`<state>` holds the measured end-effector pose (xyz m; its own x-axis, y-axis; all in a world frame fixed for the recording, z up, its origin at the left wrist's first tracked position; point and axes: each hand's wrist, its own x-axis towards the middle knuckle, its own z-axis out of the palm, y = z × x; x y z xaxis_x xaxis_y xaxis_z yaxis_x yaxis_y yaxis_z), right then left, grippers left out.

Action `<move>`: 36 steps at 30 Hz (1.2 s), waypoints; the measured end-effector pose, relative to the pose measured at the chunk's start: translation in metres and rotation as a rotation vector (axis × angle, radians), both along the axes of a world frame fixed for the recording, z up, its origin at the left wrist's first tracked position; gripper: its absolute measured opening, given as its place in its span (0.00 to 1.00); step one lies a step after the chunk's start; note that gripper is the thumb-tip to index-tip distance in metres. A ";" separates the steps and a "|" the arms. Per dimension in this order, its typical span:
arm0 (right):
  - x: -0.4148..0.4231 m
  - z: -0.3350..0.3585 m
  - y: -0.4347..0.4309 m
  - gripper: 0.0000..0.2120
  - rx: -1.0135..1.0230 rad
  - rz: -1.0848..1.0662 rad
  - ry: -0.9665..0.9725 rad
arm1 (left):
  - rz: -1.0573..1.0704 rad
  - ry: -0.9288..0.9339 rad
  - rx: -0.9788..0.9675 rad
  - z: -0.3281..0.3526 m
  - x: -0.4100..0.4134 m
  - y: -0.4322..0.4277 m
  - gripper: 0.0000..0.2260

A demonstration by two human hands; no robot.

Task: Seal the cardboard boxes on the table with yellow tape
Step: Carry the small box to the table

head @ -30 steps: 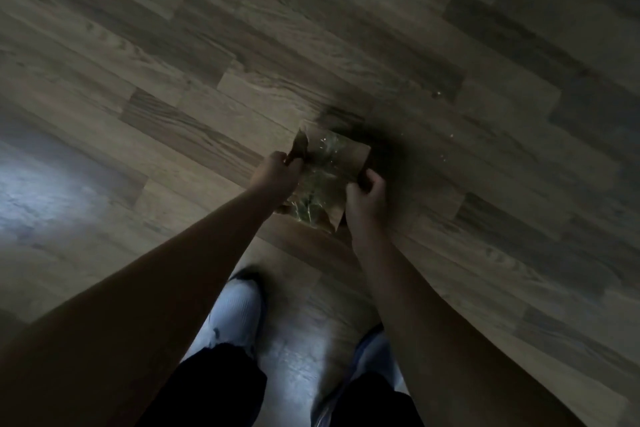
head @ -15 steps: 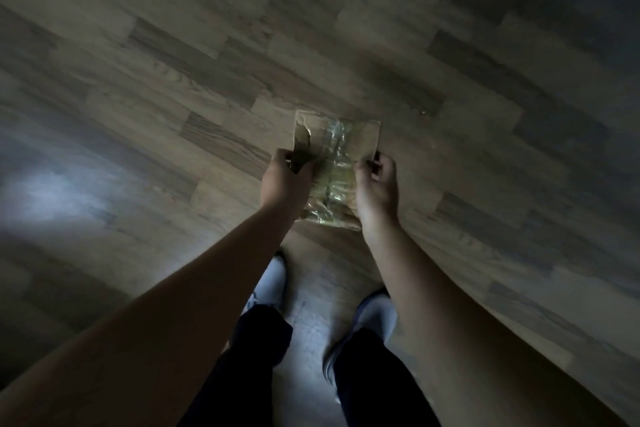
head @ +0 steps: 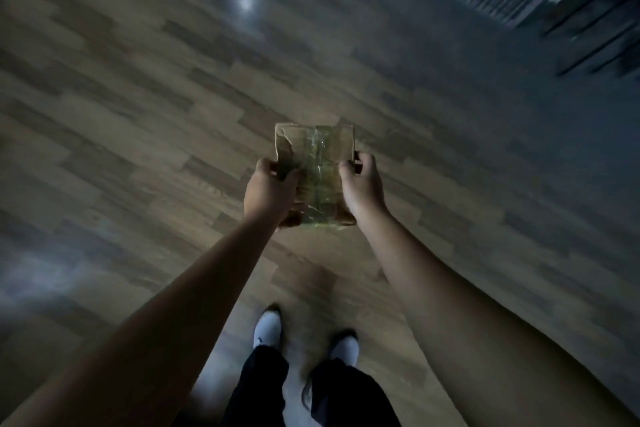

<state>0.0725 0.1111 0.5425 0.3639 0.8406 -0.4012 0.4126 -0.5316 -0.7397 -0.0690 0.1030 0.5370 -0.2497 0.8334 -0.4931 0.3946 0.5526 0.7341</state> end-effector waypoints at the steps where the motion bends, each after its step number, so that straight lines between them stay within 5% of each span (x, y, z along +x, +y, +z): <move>1: -0.003 0.015 0.007 0.13 0.012 0.012 -0.006 | -0.028 0.021 0.011 0.014 -0.004 0.007 0.17; 11: -0.012 0.087 0.129 0.15 0.107 -0.005 0.018 | -0.112 0.117 0.123 0.087 -0.016 0.134 0.19; 36: -0.038 0.160 0.675 0.12 0.211 0.009 0.098 | -0.017 0.148 0.238 0.176 -0.046 0.658 0.19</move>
<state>0.0343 0.7856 0.7024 0.3240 0.9127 -0.2490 0.3370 -0.3573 -0.8711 -0.1149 0.7609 0.7125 -0.2896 0.9260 -0.2422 0.5147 0.3640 0.7763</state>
